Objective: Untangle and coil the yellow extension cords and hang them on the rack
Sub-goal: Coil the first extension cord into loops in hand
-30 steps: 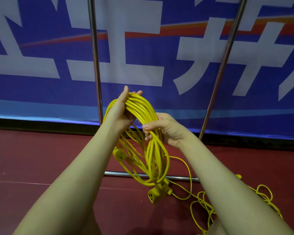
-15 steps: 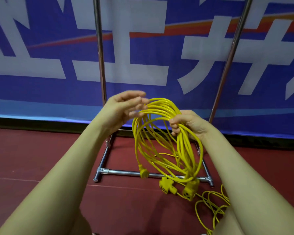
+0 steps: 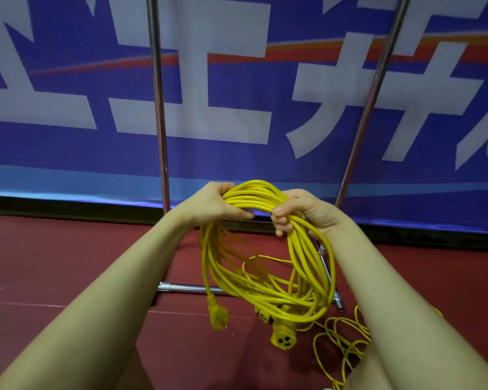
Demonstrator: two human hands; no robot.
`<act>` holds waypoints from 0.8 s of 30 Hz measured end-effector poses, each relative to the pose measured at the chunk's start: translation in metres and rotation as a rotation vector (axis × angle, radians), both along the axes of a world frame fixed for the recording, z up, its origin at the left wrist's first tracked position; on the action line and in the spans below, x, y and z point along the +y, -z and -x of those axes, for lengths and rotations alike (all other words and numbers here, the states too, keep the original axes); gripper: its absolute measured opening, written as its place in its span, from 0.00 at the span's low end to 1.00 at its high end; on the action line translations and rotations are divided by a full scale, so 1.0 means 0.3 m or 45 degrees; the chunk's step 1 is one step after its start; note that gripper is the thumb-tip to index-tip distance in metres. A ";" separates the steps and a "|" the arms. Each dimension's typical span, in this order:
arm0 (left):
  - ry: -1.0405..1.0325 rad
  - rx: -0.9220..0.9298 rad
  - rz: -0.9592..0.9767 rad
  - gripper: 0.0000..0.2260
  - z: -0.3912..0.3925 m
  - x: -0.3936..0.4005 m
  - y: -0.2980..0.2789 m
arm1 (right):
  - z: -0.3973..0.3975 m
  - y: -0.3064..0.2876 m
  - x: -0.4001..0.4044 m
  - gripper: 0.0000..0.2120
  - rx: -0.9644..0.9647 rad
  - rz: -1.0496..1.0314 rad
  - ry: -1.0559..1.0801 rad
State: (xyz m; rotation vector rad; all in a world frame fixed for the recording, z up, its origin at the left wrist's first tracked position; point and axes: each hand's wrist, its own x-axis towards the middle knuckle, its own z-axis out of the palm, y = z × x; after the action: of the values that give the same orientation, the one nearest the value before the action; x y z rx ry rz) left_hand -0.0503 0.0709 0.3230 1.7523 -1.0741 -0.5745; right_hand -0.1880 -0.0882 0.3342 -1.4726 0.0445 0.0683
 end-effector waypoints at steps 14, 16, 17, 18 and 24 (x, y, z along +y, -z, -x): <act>-0.099 0.460 0.226 0.14 0.011 0.012 -0.051 | -0.018 0.032 -0.062 0.34 -0.073 -0.114 -0.189; -0.199 0.499 0.251 0.16 0.009 0.011 -0.051 | -0.018 0.058 -0.076 0.37 -0.076 -0.100 -0.214; -0.241 0.529 0.286 0.13 0.009 0.010 -0.052 | -0.015 0.067 -0.083 0.37 -0.058 -0.090 -0.210; -0.282 0.566 0.320 0.12 0.009 0.010 -0.054 | -0.010 0.073 -0.090 0.37 -0.028 -0.058 -0.193; -0.398 0.696 0.397 0.11 0.010 0.010 -0.053 | 0.024 0.068 -0.100 0.13 0.095 0.367 0.103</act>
State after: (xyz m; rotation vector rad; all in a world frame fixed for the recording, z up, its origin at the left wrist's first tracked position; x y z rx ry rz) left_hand -0.0533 0.0739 0.3389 1.3407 -0.4658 -0.6034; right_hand -0.1952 -0.1182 0.3139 -1.7539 0.1810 0.0526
